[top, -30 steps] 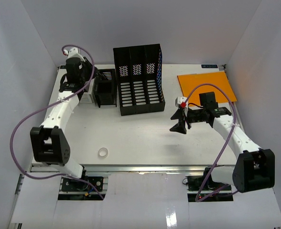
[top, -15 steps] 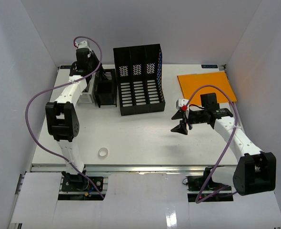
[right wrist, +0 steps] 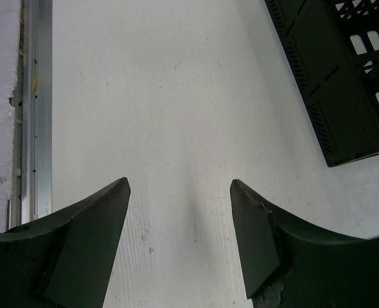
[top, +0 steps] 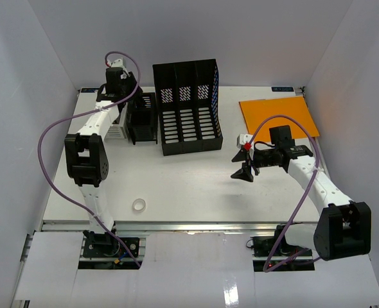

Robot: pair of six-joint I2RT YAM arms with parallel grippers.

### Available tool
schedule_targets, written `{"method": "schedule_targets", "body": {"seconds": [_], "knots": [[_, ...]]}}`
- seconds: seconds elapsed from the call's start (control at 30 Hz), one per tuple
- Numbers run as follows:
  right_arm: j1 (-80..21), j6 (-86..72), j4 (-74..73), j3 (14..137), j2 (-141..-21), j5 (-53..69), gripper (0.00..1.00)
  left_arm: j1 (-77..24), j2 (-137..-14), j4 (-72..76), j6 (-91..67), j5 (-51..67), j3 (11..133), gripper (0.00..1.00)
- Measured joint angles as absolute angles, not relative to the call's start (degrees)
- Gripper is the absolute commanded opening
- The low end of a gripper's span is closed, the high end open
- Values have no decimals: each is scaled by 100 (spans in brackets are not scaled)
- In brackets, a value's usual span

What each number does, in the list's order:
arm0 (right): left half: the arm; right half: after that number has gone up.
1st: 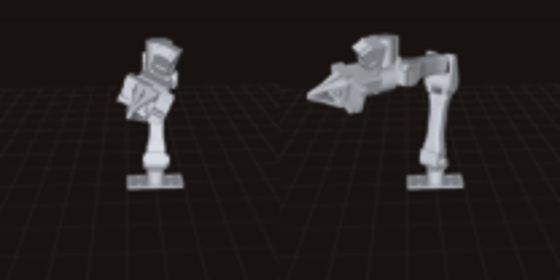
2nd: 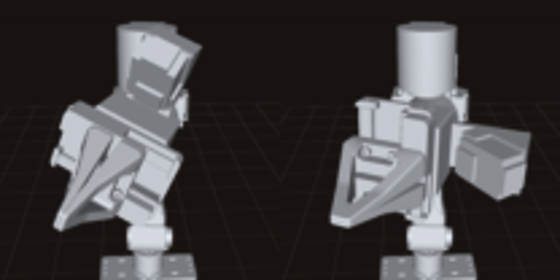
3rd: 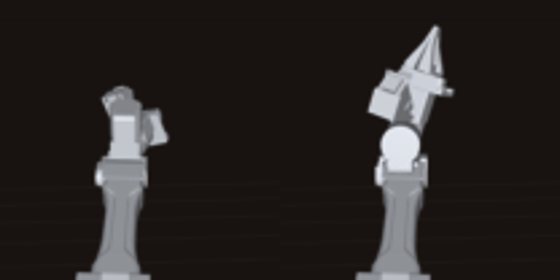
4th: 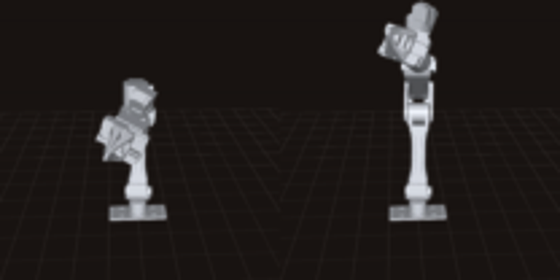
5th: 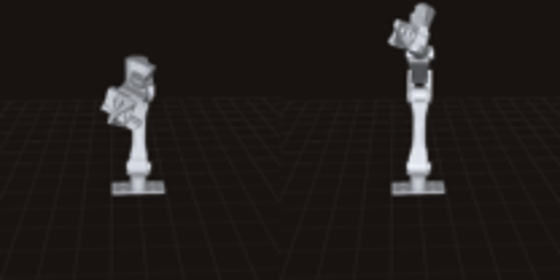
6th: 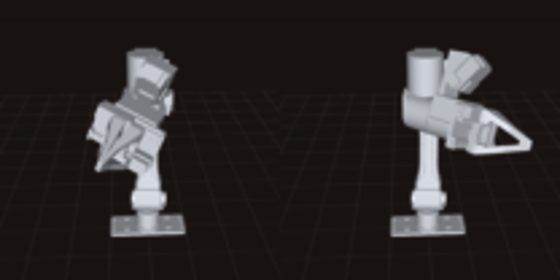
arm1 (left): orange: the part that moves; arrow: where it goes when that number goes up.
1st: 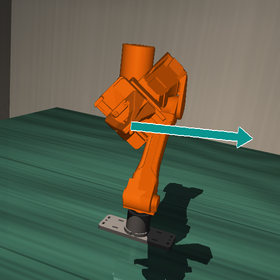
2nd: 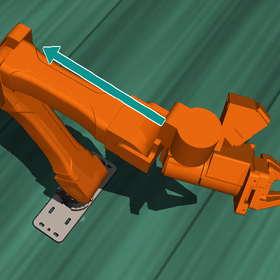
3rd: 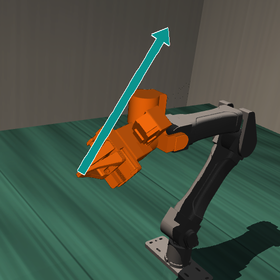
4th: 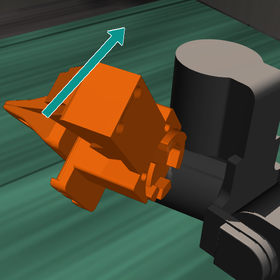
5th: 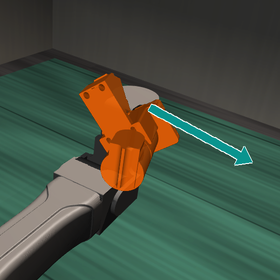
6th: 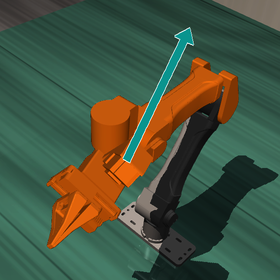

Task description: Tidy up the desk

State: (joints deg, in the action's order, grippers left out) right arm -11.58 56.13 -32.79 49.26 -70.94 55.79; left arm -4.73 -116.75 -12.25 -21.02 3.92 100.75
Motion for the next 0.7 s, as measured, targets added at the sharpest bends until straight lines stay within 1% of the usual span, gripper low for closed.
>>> {"method": "schedule_targets", "body": {"seconds": [0.17,0.33,0.47,0.5,0.53,0.6,0.7], "knots": [[-1034,5613,-3300,4886,-7150,5560,71,-473,-11434,-1347,-1964,565,9838,82],[-867,5606,-3299,4884,-7150,5564,71,-473,-10668,-1505,-1844,695,9353,82],[-783,5593,-3286,4802,-7107,5562,71,-473,-9272,-1524,-2086,758,8263,88],[-765,5586,-3288,4745,-7080,5560,71,-473,-8751,-1543,-2213,786,7842,91],[-749,5577,-3289,4690,-7052,5556,71,-473,-8245,-1581,-2350,823,7425,97],[-724,5547,-3289,4583,-6988,5547,71,-473,-7336,-1662,-2680,895,6650,98],[-685,5455,-3285,4449,-6845,5522,72,-473,-6355,-2075,-3291,932,5641,98]]}}
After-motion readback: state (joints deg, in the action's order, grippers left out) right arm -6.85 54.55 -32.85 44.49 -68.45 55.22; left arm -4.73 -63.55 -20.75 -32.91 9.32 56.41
